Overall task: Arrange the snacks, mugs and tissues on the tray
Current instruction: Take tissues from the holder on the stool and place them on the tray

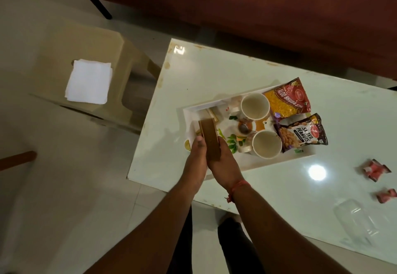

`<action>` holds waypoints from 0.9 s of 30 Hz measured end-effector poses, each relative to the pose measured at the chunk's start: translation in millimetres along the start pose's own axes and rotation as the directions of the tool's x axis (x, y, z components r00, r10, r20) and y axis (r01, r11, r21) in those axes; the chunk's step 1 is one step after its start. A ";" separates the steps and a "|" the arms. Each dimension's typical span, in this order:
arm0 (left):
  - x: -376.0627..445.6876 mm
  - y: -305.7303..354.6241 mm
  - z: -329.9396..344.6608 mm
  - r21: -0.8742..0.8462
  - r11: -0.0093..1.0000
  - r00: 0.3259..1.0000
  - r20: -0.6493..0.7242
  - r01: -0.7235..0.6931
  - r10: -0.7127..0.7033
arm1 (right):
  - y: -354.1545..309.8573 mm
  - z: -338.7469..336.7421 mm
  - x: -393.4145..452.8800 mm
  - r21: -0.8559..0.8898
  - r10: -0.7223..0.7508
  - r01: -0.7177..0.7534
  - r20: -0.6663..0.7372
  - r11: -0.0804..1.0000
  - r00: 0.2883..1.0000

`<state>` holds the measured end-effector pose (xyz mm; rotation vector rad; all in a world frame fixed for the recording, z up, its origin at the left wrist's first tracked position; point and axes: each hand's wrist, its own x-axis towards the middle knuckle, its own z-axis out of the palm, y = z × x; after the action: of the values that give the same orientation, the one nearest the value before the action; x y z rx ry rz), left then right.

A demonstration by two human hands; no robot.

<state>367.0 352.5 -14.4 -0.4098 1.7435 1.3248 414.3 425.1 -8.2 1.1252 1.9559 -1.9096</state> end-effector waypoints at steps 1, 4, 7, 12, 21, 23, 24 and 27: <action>0.7 -0.3 0.6 -0.002 1.000 1.000 -0.004 0.000 0.000 | 0.1 -0.5 0.6 -0.002 -0.003 0.003 0.002 1.000 1.000; 1.2 -2.7 1.2 -0.010 1.000 1.000 -0.005 -0.011 0.011 | 1.5 -1.9 1.6 -0.024 -0.005 0.006 0.009 1.000 1.000; -0.8 -2.6 -1.0 -0.022 0.999 1.000 -0.019 -0.023 0.023 | 3.5 -2.2 -1.1 -0.084 -0.002 0.000 -0.022 0.996 1.000; -7.5 0.9 -33.2 -0.015 0.992 0.975 -0.186 -0.123 0.118 | -7.9 9.2 -13.2 -0.313 -0.137 0.074 -0.184 0.947 0.973; 37.4 38.7 -179.9 0.375 0.902 0.848 -0.388 -0.213 0.361 | -75.5 90.5 30.9 -0.506 -0.249 0.221 0.014 0.834 0.969; 54.8 53.6 -220.9 0.460 0.864 0.812 -0.412 -0.205 0.412 | -89.6 119.5 56.2 -0.481 -0.217 0.240 0.103 0.843 0.971; 62.9 62.0 -240.3 0.496 0.840 0.790 -0.416 -0.218 0.451 | -97.9 134.4 69.9 -0.465 -0.203 0.241 0.131 0.852 0.970; 86.5 85.3 -291.9 0.612 0.747 0.729 -0.383 -0.260 0.568 | -123.3 178.4 111.9 -0.402 -0.120 0.174 0.157 0.899 0.980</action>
<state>129.4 143.9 -19.8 -0.0509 2.7386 1.0017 195.0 318.1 -8.3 0.7346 2.2793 -1.4743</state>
